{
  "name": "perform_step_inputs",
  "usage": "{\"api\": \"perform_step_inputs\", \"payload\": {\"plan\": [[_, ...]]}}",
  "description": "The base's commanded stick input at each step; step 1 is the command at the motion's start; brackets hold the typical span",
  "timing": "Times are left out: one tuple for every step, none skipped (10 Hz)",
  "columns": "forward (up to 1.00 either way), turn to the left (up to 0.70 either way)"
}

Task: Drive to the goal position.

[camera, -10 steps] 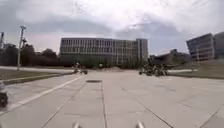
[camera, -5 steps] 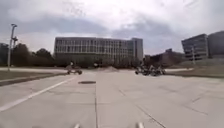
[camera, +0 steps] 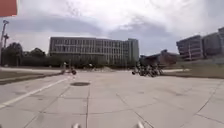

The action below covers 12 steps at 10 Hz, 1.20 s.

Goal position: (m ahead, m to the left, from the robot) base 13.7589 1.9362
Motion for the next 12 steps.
{"api": "perform_step_inputs", "payload": {"plan": [[0.70, 0.00], [0.70, 0.00], [0.70, 0.00], [0.70, 0.00], [0.70, 0.00], [0.70, 0.00], [0.70, 0.00], [0.70, 0.00], [0.70, 0.00], [0.70, 0.00], [0.70, 0.00], [0.70, 0.02]]}}
